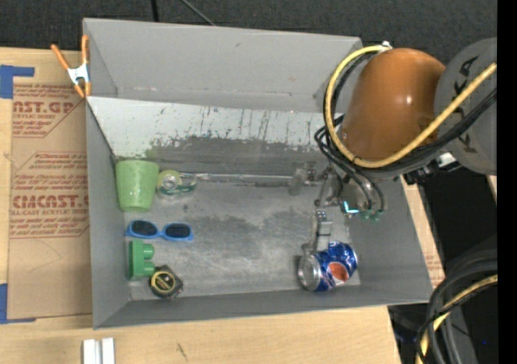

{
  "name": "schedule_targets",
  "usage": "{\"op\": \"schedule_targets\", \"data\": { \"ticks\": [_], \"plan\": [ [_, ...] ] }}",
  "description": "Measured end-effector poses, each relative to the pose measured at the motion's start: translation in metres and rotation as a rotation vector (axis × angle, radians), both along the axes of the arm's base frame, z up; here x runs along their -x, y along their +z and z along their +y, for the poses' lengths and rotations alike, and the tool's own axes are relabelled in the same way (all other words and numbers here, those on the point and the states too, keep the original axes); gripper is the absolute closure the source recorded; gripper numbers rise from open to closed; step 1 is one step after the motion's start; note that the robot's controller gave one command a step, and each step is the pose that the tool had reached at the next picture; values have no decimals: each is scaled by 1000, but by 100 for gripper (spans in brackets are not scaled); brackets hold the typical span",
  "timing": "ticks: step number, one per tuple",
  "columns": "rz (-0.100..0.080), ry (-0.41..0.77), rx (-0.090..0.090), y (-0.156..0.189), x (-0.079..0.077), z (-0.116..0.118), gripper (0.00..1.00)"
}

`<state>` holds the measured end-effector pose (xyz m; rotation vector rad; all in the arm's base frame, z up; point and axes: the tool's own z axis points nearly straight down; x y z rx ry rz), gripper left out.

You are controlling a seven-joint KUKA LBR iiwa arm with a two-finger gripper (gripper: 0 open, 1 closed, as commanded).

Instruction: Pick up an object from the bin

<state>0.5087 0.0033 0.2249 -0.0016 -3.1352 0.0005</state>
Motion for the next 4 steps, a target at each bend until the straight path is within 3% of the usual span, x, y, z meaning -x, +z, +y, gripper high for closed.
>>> {"op": "schedule_targets", "data": {
  "ticks": [1, 2, 3, 4],
  "plan": [
    [8, 411, -2, -154, 4, -72, 0],
    [-9, 220, -1, -124, 3, -102, 0],
    [-8, 124, -2, -113, 10, -108, 0],
    [-7, 214, -2, -157, 17, -108, 0]
  ]
}}
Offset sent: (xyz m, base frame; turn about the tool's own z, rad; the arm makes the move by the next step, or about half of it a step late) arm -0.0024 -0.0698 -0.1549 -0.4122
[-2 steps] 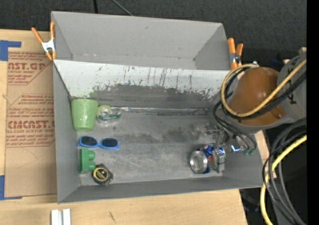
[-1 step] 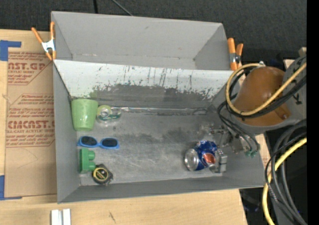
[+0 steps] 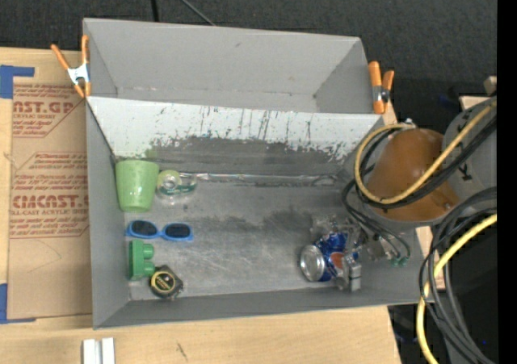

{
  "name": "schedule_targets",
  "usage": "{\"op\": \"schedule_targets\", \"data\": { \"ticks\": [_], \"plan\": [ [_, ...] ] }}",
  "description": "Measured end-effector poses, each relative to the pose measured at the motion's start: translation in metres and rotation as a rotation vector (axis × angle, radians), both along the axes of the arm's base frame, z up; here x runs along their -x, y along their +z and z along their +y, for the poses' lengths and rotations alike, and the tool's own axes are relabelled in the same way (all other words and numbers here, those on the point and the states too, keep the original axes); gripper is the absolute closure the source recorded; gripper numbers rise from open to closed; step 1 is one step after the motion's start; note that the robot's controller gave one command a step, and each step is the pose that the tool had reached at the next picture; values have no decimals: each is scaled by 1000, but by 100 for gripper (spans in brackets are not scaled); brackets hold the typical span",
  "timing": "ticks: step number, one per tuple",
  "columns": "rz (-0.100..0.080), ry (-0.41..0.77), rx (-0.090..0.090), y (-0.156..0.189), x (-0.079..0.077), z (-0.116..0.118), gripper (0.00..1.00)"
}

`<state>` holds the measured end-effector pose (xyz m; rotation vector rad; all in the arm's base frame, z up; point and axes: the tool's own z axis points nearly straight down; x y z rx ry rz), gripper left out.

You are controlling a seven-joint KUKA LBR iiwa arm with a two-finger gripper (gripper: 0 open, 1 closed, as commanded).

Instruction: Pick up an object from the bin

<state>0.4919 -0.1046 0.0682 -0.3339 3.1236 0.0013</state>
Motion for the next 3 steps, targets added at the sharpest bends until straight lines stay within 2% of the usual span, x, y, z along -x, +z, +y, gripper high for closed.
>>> {"op": "schedule_targets", "data": {
  "ticks": [1, 2, 3],
  "plan": [
    [-3, 0, 0, 0, -1, 1, 0],
    [0, 0, 0, -1, 0, 1, 100],
    [-8, 0, 2, 87, -2, 1, 100]
  ]
}}
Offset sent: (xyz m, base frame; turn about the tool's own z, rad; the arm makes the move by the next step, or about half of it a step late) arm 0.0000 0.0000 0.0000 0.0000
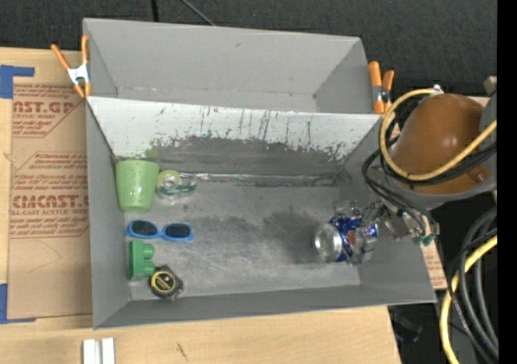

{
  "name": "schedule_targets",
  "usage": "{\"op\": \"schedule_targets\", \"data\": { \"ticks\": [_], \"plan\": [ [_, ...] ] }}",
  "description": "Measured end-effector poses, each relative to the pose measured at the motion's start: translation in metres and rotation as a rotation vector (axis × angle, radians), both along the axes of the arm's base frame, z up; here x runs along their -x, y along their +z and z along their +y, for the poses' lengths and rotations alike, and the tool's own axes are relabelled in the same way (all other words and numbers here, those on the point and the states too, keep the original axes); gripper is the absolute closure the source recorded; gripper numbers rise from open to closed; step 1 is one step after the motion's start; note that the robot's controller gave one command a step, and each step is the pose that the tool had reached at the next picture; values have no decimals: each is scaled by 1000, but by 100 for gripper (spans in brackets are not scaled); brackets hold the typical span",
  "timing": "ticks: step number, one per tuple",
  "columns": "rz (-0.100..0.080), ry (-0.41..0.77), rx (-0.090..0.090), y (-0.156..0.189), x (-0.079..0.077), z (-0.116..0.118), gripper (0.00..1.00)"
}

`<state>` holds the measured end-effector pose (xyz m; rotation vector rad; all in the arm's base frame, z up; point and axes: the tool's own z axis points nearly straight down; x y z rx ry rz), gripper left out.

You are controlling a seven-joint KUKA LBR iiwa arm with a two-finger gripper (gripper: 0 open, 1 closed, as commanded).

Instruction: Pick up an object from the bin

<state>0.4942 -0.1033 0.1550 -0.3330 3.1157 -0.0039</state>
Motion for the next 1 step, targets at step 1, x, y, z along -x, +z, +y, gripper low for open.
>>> {"op": "schedule_targets", "data": {
  "ticks": [1],
  "plan": [
    [7, 0, -1, 0, 0, 1, 100]
  ]
}}
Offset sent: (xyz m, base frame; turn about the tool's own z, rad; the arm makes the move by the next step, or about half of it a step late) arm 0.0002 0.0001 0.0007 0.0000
